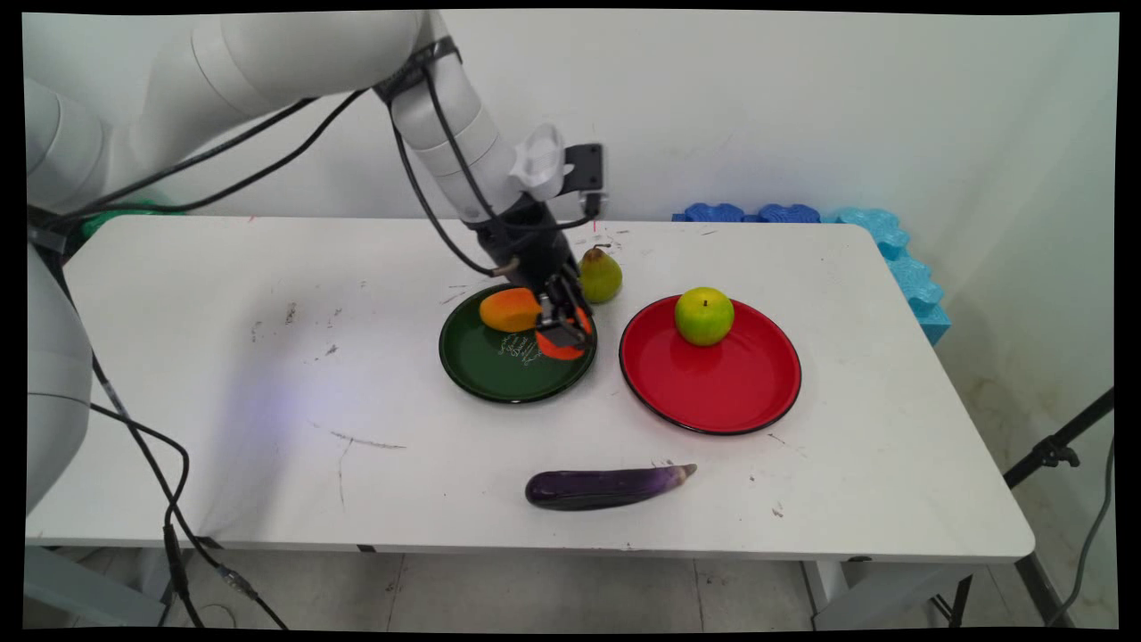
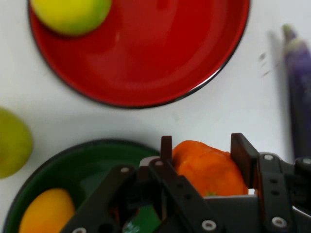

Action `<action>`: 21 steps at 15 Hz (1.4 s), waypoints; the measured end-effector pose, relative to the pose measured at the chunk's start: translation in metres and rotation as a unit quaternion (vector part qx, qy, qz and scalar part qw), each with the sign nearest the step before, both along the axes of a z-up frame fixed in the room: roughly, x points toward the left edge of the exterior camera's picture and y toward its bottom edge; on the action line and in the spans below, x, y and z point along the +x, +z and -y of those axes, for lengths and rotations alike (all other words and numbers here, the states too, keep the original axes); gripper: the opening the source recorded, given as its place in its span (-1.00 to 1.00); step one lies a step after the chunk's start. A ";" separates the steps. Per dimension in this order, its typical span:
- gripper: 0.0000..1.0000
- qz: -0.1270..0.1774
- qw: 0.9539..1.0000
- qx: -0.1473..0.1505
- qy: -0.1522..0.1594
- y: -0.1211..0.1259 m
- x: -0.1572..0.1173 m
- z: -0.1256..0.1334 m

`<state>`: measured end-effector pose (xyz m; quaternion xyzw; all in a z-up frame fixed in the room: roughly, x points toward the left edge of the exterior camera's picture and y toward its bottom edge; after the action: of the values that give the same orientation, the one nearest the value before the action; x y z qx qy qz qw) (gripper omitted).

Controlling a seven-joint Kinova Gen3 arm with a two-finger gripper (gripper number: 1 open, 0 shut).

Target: Place the picked object on the table

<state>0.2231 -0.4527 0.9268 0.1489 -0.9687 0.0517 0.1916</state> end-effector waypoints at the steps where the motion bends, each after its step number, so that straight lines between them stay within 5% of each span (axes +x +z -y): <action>1: -1.00 -0.005 1.000 0.002 -0.001 0.003 -0.007 -0.005; 7: -1.00 -0.011 1.000 0.022 -0.006 -0.022 -0.044 -0.032; 15: -1.00 0.003 1.000 0.028 -0.009 -0.080 -0.056 -0.037; 21: -1.00 0.008 1.000 0.024 -0.009 -0.099 -0.060 -0.037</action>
<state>0.1630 -0.4161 0.8274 0.1440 -0.9725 0.0273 0.1810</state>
